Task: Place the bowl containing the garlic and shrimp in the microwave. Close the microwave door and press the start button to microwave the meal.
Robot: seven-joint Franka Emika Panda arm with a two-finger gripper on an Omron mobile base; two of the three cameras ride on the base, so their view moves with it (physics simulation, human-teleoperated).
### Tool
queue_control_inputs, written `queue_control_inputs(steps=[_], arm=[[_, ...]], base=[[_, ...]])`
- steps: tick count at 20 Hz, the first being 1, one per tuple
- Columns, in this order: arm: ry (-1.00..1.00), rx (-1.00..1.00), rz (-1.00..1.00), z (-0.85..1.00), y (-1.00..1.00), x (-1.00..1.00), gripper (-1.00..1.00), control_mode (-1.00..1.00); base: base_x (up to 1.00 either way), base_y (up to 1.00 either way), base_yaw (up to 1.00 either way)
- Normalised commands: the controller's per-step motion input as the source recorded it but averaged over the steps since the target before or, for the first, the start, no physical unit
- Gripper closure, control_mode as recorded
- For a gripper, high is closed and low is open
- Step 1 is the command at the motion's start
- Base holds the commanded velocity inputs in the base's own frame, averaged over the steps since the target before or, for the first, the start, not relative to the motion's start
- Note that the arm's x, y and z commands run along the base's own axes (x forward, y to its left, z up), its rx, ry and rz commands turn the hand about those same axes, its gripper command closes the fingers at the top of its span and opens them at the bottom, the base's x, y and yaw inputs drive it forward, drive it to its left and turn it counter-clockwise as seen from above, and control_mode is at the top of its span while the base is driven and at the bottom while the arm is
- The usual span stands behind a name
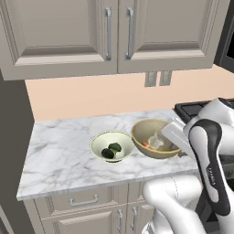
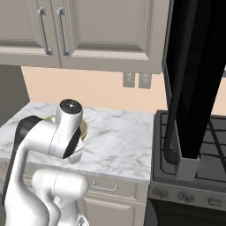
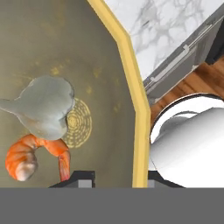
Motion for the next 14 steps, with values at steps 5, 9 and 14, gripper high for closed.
queue_control_inputs(steps=[5, 9, 14], arm=[[-0.03, 0.00, -0.10, 0.31, -0.83, -0.06, 1.00, -1.00], [-0.01, 0.00, 0.00, 0.29, -0.16, -0.08, 1.00, -1.00], [0.00, 0.00, 0.02, 0.02, 0.01, -0.05, 1.00, -1.00]], base=[[0.00, 0.00, 0.00], [0.00, 0.00, 0.00], [0.00, 0.00, 0.00]])
